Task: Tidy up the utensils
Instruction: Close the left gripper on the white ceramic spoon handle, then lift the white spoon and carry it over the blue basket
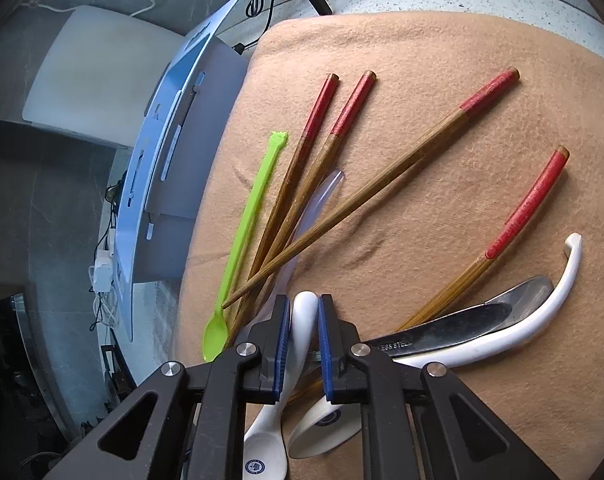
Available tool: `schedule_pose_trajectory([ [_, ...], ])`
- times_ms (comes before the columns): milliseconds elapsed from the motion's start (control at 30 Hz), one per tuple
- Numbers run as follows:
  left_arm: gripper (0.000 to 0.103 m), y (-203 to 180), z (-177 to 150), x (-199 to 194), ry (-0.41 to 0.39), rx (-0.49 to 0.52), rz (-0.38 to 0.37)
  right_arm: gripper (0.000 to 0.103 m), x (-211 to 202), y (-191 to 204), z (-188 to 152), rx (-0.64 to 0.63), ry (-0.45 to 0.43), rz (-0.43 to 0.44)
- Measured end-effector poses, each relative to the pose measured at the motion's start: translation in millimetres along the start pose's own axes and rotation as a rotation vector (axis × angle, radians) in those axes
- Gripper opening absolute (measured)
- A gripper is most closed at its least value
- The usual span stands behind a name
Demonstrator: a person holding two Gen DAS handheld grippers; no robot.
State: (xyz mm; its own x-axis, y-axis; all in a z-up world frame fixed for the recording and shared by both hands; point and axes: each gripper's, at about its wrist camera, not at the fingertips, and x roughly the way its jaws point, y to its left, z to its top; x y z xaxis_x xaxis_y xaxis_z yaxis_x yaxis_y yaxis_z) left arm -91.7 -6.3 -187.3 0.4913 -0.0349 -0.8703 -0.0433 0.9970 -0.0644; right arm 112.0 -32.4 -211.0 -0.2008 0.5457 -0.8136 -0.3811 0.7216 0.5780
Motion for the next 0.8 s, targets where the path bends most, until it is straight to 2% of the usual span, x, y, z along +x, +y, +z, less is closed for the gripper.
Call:
schedule_pose_trajectory([
  [167,0.064,4.6,-4.0,12.5,0.040,-0.037,0.010,0.011,0.3,0.8,-0.6,0.009,-0.001,0.014],
  [233,0.041,8.3,-5.1,13.1,0.038,-0.065,-0.025,0.011,-1.9,0.8,-0.9,0.012,-0.004,0.019],
  [267,0.035,10.3,-5.3,13.0,0.037,-0.077,-0.032,0.011,-3.8,-0.4,-1.3,0.011,-0.006,0.020],
  [300,0.023,13.0,-5.7,12.9,0.035,-0.089,-0.041,0.011,-5.8,-0.5,-1.5,0.012,-0.010,0.022],
  [400,0.021,25.1,-6.6,12.4,0.031,-0.141,-0.081,0.011,-11.5,-1.0,-1.9,0.013,-0.018,0.031],
  [500,0.018,38.5,-4.1,10.5,0.017,-0.183,-0.089,0.011,-17.1,-0.8,-2.2,0.017,-0.030,0.039],
  [800,0.016,58.8,13.4,-8.8,-0.042,-0.174,-0.066,0.011,-41.3,19.1,6.9,0.003,-0.088,0.078],
])
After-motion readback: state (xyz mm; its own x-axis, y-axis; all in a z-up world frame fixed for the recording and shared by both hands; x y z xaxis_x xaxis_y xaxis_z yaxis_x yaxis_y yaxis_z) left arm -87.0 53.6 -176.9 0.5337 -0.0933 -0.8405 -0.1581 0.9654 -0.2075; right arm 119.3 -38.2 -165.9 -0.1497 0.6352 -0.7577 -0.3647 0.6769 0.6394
